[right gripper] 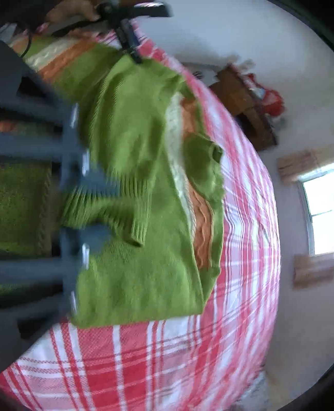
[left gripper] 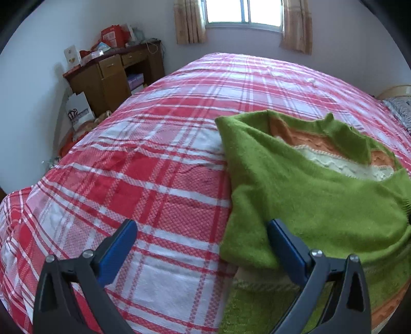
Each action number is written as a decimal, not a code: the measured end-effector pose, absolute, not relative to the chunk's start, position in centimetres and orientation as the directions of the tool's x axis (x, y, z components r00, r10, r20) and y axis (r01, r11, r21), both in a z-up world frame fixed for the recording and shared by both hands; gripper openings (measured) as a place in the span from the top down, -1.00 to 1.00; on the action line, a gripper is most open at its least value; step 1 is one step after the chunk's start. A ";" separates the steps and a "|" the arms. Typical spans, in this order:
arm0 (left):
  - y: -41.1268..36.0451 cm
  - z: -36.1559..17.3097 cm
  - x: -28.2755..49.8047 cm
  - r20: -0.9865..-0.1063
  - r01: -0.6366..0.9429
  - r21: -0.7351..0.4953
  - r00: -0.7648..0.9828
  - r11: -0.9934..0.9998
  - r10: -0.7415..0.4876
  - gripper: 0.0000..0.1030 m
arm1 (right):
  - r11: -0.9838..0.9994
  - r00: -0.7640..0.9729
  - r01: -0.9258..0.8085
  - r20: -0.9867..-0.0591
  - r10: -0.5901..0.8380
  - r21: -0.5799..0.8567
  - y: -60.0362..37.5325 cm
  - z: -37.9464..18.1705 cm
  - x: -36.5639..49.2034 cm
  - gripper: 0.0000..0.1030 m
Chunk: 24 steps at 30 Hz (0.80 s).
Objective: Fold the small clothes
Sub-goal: 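Open the left gripper while the right gripper grasps the folded cuff to smooth it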
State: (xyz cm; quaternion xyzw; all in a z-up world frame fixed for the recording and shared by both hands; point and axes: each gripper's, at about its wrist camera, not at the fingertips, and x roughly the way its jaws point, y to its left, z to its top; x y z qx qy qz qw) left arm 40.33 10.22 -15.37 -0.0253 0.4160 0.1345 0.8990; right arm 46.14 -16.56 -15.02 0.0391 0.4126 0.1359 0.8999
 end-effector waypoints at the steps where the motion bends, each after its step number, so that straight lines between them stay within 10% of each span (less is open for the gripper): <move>1: 10.2 -15.1 40.3 -0.753 -0.262 0.065 0.620 0.963 0.220 -1.00 | 0.961 0.635 -0.226 -0.725 0.268 0.158 -16.2 -14.8 45.9 0.83; 9: 10.0 -14.5 41.7 -0.749 -0.266 0.094 0.616 0.959 0.244 -1.00 | 0.969 0.611 -0.221 -0.760 0.222 0.106 -17.5 -14.6 46.1 0.82; 11: 9.8 -15.9 42.5 -0.780 -0.262 0.125 0.571 0.957 0.258 -1.00 | 0.974 0.627 -0.218 -0.756 0.187 0.061 -17.5 -15.1 46.0 0.57; 13: 10.0 -15.9 42.1 -0.770 -0.273 0.111 0.585 0.956 0.256 -1.00 | 0.989 0.652 -0.146 -0.750 0.110 0.019 -17.9 -14.5 45.6 -0.40; 21: 10.3 -16.3 40.5 -0.769 -0.269 0.096 0.591 0.958 0.243 -1.00 | 0.949 0.691 -0.305 -0.666 0.281 0.084 -14.5 -11.4 43.6 -0.32; 24: 10.9 -16.4 40.1 -0.779 -0.282 0.052 0.589 0.958 0.216 -1.00 | 0.938 0.592 -0.328 -0.750 0.295 0.109 -12.9 -14.4 44.6 0.55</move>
